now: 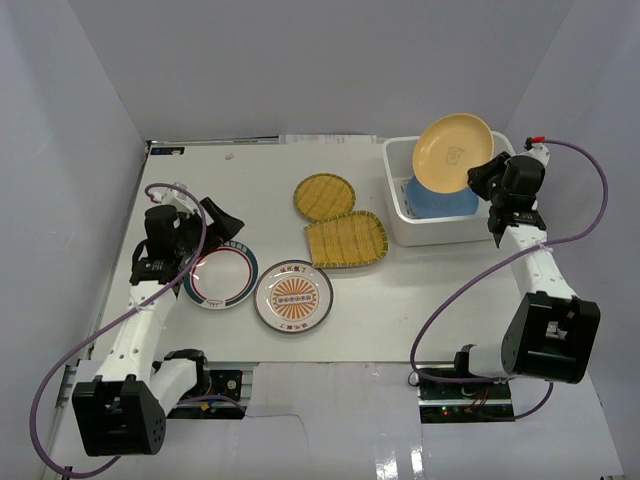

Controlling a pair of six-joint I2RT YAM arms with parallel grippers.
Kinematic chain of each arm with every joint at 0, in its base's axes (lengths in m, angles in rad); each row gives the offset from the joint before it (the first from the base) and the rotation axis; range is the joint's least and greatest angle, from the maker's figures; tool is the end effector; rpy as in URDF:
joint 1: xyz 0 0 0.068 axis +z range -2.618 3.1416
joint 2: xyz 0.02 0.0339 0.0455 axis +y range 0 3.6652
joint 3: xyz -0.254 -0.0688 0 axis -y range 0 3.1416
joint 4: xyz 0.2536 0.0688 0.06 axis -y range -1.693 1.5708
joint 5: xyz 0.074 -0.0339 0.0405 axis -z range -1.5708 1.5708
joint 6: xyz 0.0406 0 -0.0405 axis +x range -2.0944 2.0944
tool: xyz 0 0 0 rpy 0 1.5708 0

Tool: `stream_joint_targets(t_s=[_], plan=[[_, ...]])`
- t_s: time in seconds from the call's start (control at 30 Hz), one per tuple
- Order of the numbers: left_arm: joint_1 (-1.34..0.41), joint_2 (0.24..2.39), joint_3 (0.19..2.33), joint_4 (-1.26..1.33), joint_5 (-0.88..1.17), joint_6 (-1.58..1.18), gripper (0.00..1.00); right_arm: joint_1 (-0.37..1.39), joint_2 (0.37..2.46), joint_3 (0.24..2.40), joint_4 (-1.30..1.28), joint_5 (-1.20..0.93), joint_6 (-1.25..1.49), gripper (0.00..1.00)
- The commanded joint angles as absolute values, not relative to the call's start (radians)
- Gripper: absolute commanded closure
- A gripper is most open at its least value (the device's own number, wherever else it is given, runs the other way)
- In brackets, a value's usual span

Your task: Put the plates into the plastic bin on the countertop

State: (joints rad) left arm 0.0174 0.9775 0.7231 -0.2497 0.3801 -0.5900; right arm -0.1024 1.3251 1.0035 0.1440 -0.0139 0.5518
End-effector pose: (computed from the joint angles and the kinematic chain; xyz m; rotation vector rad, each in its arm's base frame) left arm 0.2366 -0.0109 0.2644 -0.4017 2.0821 -0.7401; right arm 0.3289 -0.0332 0.3164 0.5560 1.6705 0.3401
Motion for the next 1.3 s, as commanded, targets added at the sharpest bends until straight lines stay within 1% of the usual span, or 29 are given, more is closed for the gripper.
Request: stream_joint_targets(t_s=[0.0, 0.03, 0.1, 0.13, 0.17, 0.2, 0.23, 0.27, 0.33, 0.37, 0.4, 0.47, 0.53, 0.6, 0.63, 0.67, 0.7, 0.8, 0.83, 0.87, 0.93, 1.03, 1.07, 1.17, 1.2, 1.23, 1.27], plan=[[0.015, 0.954, 0.762, -0.395, 0.131, -0.603, 0.02, -0.13, 1.39, 0.966, 0.121, -0.006, 0.563, 0.91], [0.014, 0.951, 0.767, -0.452, 0.032, -0.609, 0.02, -0.141, 1.399, 0.965, 0.121, -0.005, 0.563, 0.9], [0.015, 0.931, 0.762, -0.492, -0.066, -0.626, 0.02, -0.149, 1.423, 0.966, 0.121, -0.006, 0.563, 0.82], [0.015, 0.919, 0.756, -0.523, -0.102, -0.632, 0.02, -0.152, 1.427, 0.969, 0.121, -0.005, 0.566, 0.76], [0.015, 0.908, 0.738, -0.534, -0.168, -0.637, 0.02, -0.152, 1.428, 0.969, 0.123, -0.005, 0.566, 0.64], [0.014, 0.885, 0.726, -0.544, -0.196, -0.649, 0.02, -0.152, 1.428, 0.971, 0.124, -0.006, 0.566, 0.57], [0.015, 0.876, 0.712, -0.56, -0.218, -0.658, 0.02, -0.153, 1.425, 0.971, 0.123, -0.006, 0.569, 0.48], [0.014, 0.862, 0.684, -0.572, -0.253, -0.675, 0.02, -0.153, 1.413, 0.973, 0.123, -0.014, 0.569, 0.33], [0.014, 0.861, 0.666, -0.584, -0.278, -0.695, 0.02, -0.152, 1.391, 0.973, 0.118, -0.035, 0.574, 0.21], [0.015, 0.864, 0.666, -0.595, -0.285, -0.704, 0.02, -0.152, 1.376, 0.97, 0.118, -0.072, 0.575, 0.13], [0.014, 0.87, 0.666, -0.612, -0.291, -0.722, 0.02, -0.152, 1.336, 0.965, 0.118, -0.093, 0.577, 0.09], [0.014, 0.88, 0.652, -0.62, -0.288, -0.745, 0.02, -0.129, 1.251, 0.925, 0.138, -0.156, 0.581, 0.07], [0.015, 0.89, 0.641, -0.627, -0.288, -0.761, 0.02, -0.089, 1.185, 0.884, 0.15, -0.178, 0.586, 0.07], [0.014, 0.9, 0.626, -0.643, -0.287, -0.776, 0.02, 0.02, 1.086, 0.806, 0.169, -0.19, 0.578, 0.07], [0.014, 0.91, 0.623, -0.65, -0.291, -0.793, 0.02, 0.128, 1.057, 0.773, 0.173, -0.186, 0.577, 0.08], [0.014, 0.913, 0.621, -0.66, -0.296, -0.801, 0.02, 0.185, 1.024, 0.735, 0.21, -0.193, 0.578, 0.08], [0.015, 0.913, 0.627, -0.685, -0.31, -0.81, 0.02, 0.295, 0.968, 0.648, 0.236, -0.207, 0.593, 0.09], [0.014, 0.894, 0.64, -0.738, -0.345, -0.845, 0.03, 0.463, 0.911, 0.495, 0.3, -0.218, 0.653, 0.11], [0.015, 0.888, 0.638, -0.744, -0.363, -0.85, 0.05, 0.56, 0.908, 0.468, 0.301, -0.197, 0.66, 0.11], [0.015, 0.87, 0.632, -0.747, -0.374, -0.859, 0.07, 0.605, 0.913, 0.445, 0.299, -0.184, 0.67, 0.11], [0.014, 0.861, 0.614, -0.736, -0.382, -0.867, 0.07, 0.691, 0.923, 0.37, 0.34, -0.161, 0.712, 0.11], [0.015, 0.897, 0.603, -0.721, -0.39, -0.871, 0.08, 0.745, 1.009, 0.327, 0.42, -0.169, 0.77, 0.12], [0.014, 0.916, 0.603, -0.721, -0.403, -0.874, 0.08, 0.761, 1.07, 0.331, 0.434, -0.161, 0.772, 0.13], [0.015, 1.009, 0.589, -0.707, -0.394, -0.908, 0.09, 0.833, 1.193, 0.376, 0.459, -0.121, 0.765, 0.19], [0.014, 1.022, 0.578, -0.697, -0.393, -0.92, 0.09, 0.839, 1.225, 0.388, 0.46, -0.103, 0.765, 0.21], [0.014, 1.034, 0.549, -0.683, -0.393, -0.933, 0.09, 0.844, 1.286, 0.403, 0.48, -0.101, 0.778, 0.26], [0.015, 1.043, 0.531, -0.642, -0.381, -0.943, 0.09, 0.844, 1.314, 0.405, 0.503, -0.097, 0.79, 0.27]])
